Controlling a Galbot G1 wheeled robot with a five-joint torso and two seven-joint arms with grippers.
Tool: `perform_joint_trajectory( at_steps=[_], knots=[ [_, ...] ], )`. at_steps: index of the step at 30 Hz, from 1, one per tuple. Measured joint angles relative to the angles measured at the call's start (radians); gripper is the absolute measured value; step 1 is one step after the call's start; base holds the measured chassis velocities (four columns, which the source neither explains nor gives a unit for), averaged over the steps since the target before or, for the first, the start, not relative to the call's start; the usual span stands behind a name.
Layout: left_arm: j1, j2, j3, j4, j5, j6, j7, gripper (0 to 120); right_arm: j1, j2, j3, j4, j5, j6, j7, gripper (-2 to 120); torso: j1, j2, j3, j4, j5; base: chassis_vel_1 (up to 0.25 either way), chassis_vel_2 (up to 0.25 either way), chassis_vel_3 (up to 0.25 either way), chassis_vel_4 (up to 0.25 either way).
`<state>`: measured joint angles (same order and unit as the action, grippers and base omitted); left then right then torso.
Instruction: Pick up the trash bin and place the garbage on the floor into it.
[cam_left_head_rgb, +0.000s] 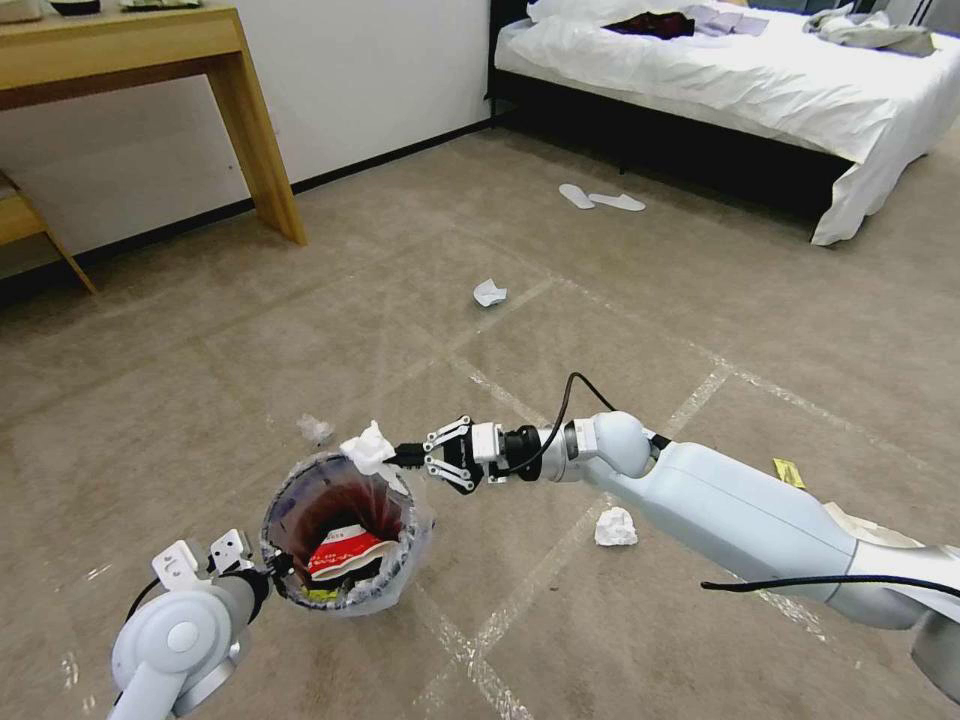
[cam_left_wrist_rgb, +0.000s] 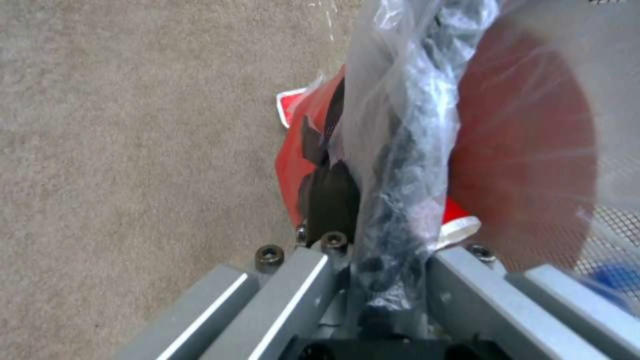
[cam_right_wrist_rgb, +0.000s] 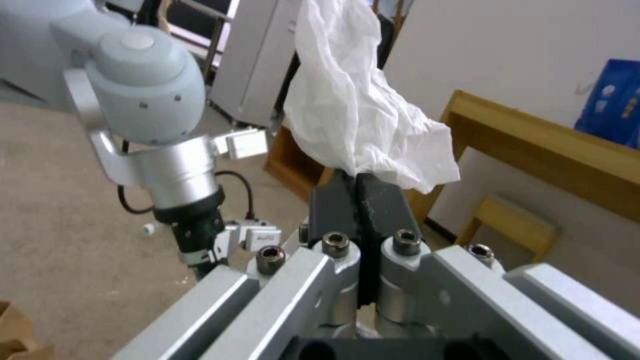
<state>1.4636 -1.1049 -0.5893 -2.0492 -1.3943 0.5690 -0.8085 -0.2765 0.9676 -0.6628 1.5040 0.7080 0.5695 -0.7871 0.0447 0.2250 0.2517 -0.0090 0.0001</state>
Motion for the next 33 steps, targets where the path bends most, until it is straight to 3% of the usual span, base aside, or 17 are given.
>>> perform_joint_trajectory(
  at_steps=[22, 28, 30, 33],
  knots=[
    [0.018, -0.011, -0.011, -0.023, 0.013, -0.001, 0.001, 0, 0.026, 0.078, -0.073, -0.071, -0.031, 0.010, -0.004, 0, 0.000, 0.000, 0.000, 0.0000, 0.0001, 0.000, 0.000, 0.000, 0.000],
    [0.019, -0.011, -0.012, -0.028, 0.013, -0.001, 0.002, 0, 0.038, 0.095, -0.087, -0.089, -0.062, 0.025, 0.032, 17, 0.000, 0.000, 0.000, -0.0001, 0.0000, 0.000, 0.000, 0.000, 0.000],
    [0.021, -0.009, -0.014, -0.031, 0.012, 0.000, 0.002, 0, 0.039, 0.111, -0.092, -0.098, -0.070, 0.025, 0.037, 32, 0.000, 0.000, 0.000, 0.0000, 0.0000, 0.000, 0.000, 0.000, 0.000],
    [0.021, -0.008, -0.015, -0.031, 0.012, 0.000, 0.002, 0, 0.039, 0.117, -0.093, -0.101, -0.071, 0.025, 0.039, 36, 0.000, 0.000, 0.000, 0.0000, 0.0000, 0.000, 0.000, 0.000, 0.000]
  ],
)
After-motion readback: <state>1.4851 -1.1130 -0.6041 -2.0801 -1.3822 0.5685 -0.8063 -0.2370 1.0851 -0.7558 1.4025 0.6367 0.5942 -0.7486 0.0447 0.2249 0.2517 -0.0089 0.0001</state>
